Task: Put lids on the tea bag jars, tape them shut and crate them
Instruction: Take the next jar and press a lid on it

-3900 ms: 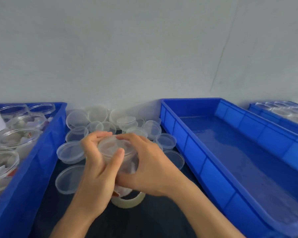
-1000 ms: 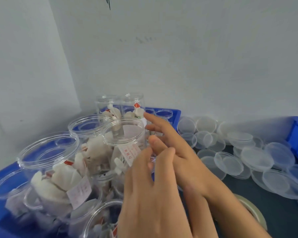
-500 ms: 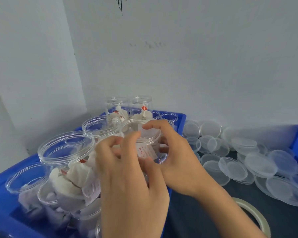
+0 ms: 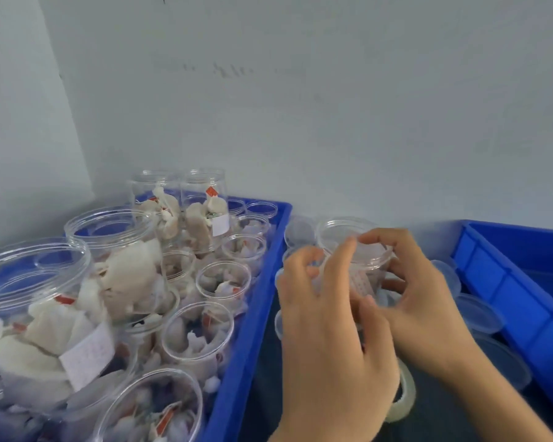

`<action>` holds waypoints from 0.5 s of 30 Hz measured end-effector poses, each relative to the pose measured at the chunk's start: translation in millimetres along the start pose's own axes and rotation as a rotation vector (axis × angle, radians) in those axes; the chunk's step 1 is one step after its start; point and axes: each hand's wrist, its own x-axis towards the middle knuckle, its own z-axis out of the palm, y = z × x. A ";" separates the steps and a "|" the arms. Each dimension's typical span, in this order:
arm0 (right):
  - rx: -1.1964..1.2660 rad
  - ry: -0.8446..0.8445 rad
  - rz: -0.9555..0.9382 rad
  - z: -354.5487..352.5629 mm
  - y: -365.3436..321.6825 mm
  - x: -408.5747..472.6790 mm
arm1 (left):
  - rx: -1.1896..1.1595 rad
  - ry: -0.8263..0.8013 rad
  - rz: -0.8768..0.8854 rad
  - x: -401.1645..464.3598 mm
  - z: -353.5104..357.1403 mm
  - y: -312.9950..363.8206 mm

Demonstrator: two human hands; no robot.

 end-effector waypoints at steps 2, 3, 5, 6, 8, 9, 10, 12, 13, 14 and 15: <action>-0.082 0.028 0.079 -10.8 23.4 -14.1 | -0.112 -0.061 -0.009 -6.4 23.9 -15.1; -0.114 0.038 0.118 -15.0 35.6 -21.5 | -0.165 -0.094 -0.020 -9.3 34.8 -22.5; -0.160 0.060 0.193 -19.1 57.8 -36.5 | -0.231 -0.170 -0.035 -14.5 52.9 -36.5; -0.178 0.069 0.222 -19.4 67.4 -43.6 | -0.247 -0.200 -0.037 -16.9 59.8 -42.8; -0.208 0.088 0.258 -16.5 80.7 -55.7 | -0.296 -0.248 -0.054 -21.8 69.4 -52.0; -0.218 0.100 0.254 -14.1 84.5 -60.1 | -0.333 -0.270 -0.074 -24.2 72.2 -55.7; -0.224 0.110 0.238 -11.7 86.0 -63.1 | -0.372 -0.293 -0.098 -26.9 74.2 -58.9; -0.234 0.116 0.208 -7.3 84.2 -64.2 | -0.439 -0.339 -0.149 -32.0 77.2 -64.5; -0.238 0.115 0.201 -5.4 83.1 -64.0 | -0.463 -0.357 -0.172 -34.2 78.4 -66.5; -0.237 0.113 0.198 -3.4 82.6 -64.1 | -0.477 -0.362 -0.190 -35.4 79.3 -68.1; -0.226 0.110 0.198 -1.7 82.7 -64.3 | -0.480 -0.353 -0.202 -35.5 79.9 -69.0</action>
